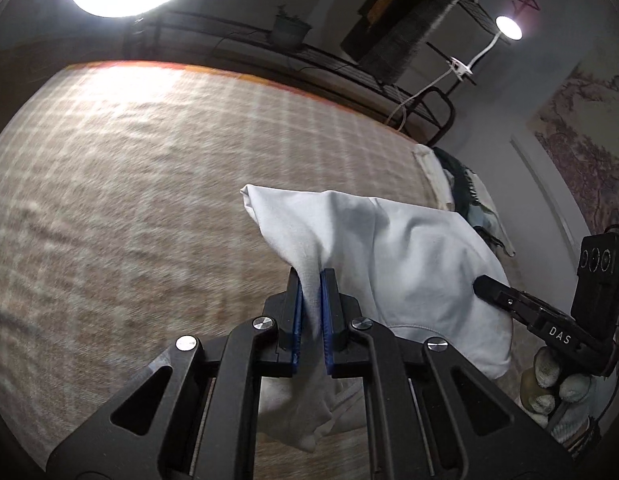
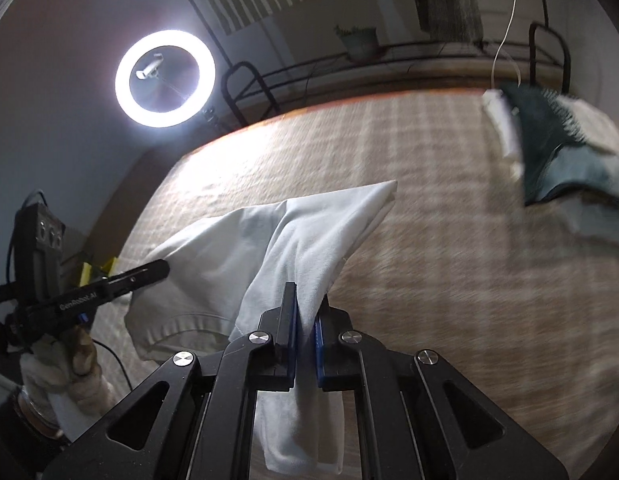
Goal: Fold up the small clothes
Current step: 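Grasp the folded shirt bundle with the left tool while the right tool grasps it too, then carry the bundle with both tools and lower it onto the clothes stack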
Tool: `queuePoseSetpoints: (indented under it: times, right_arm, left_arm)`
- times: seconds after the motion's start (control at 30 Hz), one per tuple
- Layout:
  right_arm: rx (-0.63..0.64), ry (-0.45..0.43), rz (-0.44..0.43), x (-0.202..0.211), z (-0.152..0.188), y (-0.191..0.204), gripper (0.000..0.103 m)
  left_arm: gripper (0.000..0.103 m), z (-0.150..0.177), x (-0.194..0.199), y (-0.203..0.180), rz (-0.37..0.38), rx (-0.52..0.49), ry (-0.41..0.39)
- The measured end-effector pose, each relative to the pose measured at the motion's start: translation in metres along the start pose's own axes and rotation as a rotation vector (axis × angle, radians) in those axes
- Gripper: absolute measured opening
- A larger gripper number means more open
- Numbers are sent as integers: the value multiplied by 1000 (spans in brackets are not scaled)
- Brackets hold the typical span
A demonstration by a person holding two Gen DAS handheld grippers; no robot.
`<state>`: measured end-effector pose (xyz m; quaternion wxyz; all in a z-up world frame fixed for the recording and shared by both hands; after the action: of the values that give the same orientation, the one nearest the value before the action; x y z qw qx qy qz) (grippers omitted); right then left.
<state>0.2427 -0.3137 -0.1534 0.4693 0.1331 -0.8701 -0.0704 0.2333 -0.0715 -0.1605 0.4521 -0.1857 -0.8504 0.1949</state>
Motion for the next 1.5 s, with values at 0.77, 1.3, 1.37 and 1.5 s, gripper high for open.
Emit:
queuePoseSetpoints:
  times: [0.77, 1.3, 1.37, 1.5]
  right_arm:
    - [-63, -220, 240, 78, -79, -199, 5]
    - [-35, -247, 398, 46, -134, -305, 5]
    - [-44, -234, 411, 37, -133, -316, 5]
    - [-64, -206, 442, 23, -128, -332, 4]
  left_arm:
    - [6, -96, -160, -222, 119, -266, -51]
    - [6, -121, -286, -285, 86, -272, -39]
    - [6, -117, -297, -283, 77, -269, -25]
    - [6, -112, -309, -274, 44, -277, -12]
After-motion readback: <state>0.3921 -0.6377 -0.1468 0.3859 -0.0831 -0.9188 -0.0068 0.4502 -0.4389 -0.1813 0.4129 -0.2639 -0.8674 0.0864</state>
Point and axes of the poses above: each gripper's, at about its wrist camera, not at the fingertips, and x roughly against the way its jaws point, y to its left, z to its underside, the point moved 2 cm from there along -x, roughly the way its jaws point, and after that the axes turned 6 degrees about z, right-handed, at the moved point
